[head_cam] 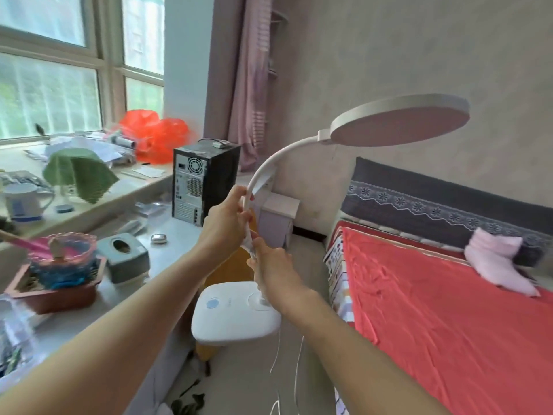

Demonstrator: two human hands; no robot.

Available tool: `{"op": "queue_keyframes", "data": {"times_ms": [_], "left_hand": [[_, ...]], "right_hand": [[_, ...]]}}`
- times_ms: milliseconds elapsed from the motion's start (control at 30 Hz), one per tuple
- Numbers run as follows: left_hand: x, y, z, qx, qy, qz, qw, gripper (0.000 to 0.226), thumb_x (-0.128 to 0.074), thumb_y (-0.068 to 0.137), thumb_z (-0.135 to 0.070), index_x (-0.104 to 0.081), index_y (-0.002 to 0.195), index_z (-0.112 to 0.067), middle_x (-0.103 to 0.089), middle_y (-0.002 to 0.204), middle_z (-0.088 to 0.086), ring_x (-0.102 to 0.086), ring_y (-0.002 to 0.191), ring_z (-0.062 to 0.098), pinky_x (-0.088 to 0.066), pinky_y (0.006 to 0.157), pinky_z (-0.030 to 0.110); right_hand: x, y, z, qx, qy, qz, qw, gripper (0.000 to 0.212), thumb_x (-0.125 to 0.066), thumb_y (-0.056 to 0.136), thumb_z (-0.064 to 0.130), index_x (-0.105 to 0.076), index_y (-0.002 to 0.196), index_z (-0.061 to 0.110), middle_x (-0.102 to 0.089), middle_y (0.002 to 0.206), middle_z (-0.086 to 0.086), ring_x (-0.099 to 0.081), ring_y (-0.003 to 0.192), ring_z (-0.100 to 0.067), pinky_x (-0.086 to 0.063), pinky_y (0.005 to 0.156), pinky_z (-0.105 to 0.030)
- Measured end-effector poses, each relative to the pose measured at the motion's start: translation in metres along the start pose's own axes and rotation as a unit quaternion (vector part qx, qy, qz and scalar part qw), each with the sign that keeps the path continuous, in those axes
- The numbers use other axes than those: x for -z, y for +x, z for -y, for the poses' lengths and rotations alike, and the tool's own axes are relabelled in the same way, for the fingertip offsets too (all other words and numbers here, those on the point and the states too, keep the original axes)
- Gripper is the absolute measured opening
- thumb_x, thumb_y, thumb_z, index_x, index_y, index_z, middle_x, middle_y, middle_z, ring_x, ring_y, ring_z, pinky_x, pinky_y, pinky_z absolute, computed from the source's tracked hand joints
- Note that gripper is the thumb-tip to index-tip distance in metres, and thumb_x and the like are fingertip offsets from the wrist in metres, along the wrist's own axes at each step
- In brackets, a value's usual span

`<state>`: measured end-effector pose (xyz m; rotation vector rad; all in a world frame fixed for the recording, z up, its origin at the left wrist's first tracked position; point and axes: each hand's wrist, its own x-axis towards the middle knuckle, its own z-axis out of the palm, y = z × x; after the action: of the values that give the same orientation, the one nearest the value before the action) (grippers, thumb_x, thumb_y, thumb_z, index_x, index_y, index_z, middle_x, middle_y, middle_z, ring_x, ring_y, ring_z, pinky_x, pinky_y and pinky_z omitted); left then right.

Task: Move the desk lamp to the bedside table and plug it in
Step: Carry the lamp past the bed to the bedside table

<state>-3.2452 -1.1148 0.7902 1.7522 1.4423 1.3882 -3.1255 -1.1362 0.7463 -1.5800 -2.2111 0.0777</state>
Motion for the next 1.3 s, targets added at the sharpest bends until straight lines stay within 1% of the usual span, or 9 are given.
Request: {"op": "queue_keyframes", "data": {"times_ms": [100,200,467,733,800,933,1033,1167,1300], "left_hand": [[-0.025,0.016,-0.004,0.002,-0.01,0.011,1.0,0.022,-0.05,0.097,-0.009,-0.049,0.106,-0.029,-0.067,0.084,0.005,-0.073,0.063,0.026,-0.061,0.066,0.048],[-0.043,0.026,-0.007,0.003,-0.005,0.022,1.0,0.022,-0.05,0.096,-0.009,-0.05,0.112,-0.026,-0.067,0.09,0.01,-0.072,0.075,0.033,-0.06,0.073,0.05],[-0.08,0.05,-0.005,-0.005,-0.029,0.05,0.998,0.025,-0.054,0.095,-0.012,-0.05,0.118,-0.022,-0.066,0.094,0.012,-0.071,0.072,0.027,-0.063,0.067,0.044],[-0.085,0.103,0.033,-0.012,-0.064,0.089,0.994,0.026,-0.054,0.096,-0.013,-0.048,0.119,-0.024,-0.064,0.091,0.007,-0.071,0.068,0.022,-0.06,0.054,0.028],[-0.081,0.127,0.045,-0.017,-0.066,0.11,0.992,0.024,-0.052,0.097,-0.013,-0.048,0.117,-0.026,-0.064,0.091,0.006,-0.071,0.068,0.022,-0.061,0.055,0.03],[-0.074,0.169,0.059,-0.039,-0.072,0.132,0.988,0.021,-0.051,0.097,-0.012,-0.049,0.11,-0.029,-0.064,0.09,0.008,-0.072,0.064,0.023,-0.061,0.054,0.032],[-0.067,0.199,0.066,-0.055,-0.07,0.14,0.986,0.024,-0.05,0.097,-0.01,-0.048,0.106,-0.032,-0.066,0.088,0.005,-0.072,0.061,0.021,-0.061,0.053,0.033],[-0.057,0.242,0.078,-0.072,-0.052,0.153,0.984,0.026,-0.05,0.096,-0.01,-0.047,0.108,-0.033,-0.065,0.084,-0.001,-0.072,0.065,0.025,-0.062,0.066,0.046],[-0.058,0.27,0.09,-0.076,-0.053,0.158,0.983,0.026,-0.051,0.096,-0.009,-0.048,0.107,-0.032,-0.066,0.085,0.001,-0.072,0.069,0.028,-0.062,0.069,0.048]], "right_hand": [[0.005,0.01,-0.026,-0.011,0.002,-0.009,1.0,0.023,-0.049,0.098,0.017,-0.044,0.121,0.017,-0.059,0.08,-0.009,-0.048,0.065,-0.022,-0.036,0.054,-0.027],[0.009,0.009,-0.04,-0.021,-0.006,-0.014,1.0,0.021,-0.048,0.098,0.017,-0.045,0.118,0.016,-0.063,0.088,-0.015,-0.043,0.066,-0.024,-0.032,0.058,-0.029],[0.012,0.018,-0.072,-0.039,-0.047,-0.053,0.997,0.042,-0.05,0.096,0.017,-0.041,0.136,0.025,-0.07,0.099,-0.015,-0.065,0.088,-0.035,-0.032,0.063,-0.027],[-0.012,0.068,-0.073,-0.105,-0.048,-0.024,0.993,0.042,-0.045,0.096,0.014,-0.038,0.135,0.025,-0.056,0.076,-0.011,-0.044,0.064,-0.024,-0.035,0.061,-0.028],[-0.018,0.09,-0.067,-0.132,-0.047,-0.02,0.99,0.04,-0.043,0.095,0.011,-0.04,0.134,0.021,-0.057,0.078,-0.012,-0.047,0.064,-0.025,-0.038,0.062,-0.027],[-0.02,0.126,-0.057,-0.166,-0.019,-0.023,0.986,0.029,-0.04,0.097,0.012,-0.046,0.125,0.007,-0.064,0.094,-0.023,-0.065,0.08,-0.038,-0.055,0.07,-0.04],[-0.025,0.157,-0.053,-0.172,-0.059,-0.027,0.983,0.026,-0.046,0.094,0.011,-0.046,0.12,0.012,-0.065,0.087,-0.016,-0.064,0.075,-0.035,-0.047,0.059,-0.033],[-0.032,0.201,-0.046,-0.177,-0.089,-0.023,0.98,0.027,-0.047,0.094,0.009,-0.044,0.12,0.013,-0.057,0.079,-0.008,-0.055,0.064,-0.03,-0.034,0.048,-0.024],[-0.034,0.225,-0.043,-0.197,-0.026,-0.049,0.979,0.031,-0.041,0.097,0.012,-0.044,0.127,0.009,-0.064,0.094,-0.023,-0.065,0.081,-0.039,-0.055,0.069,-0.04]]}}
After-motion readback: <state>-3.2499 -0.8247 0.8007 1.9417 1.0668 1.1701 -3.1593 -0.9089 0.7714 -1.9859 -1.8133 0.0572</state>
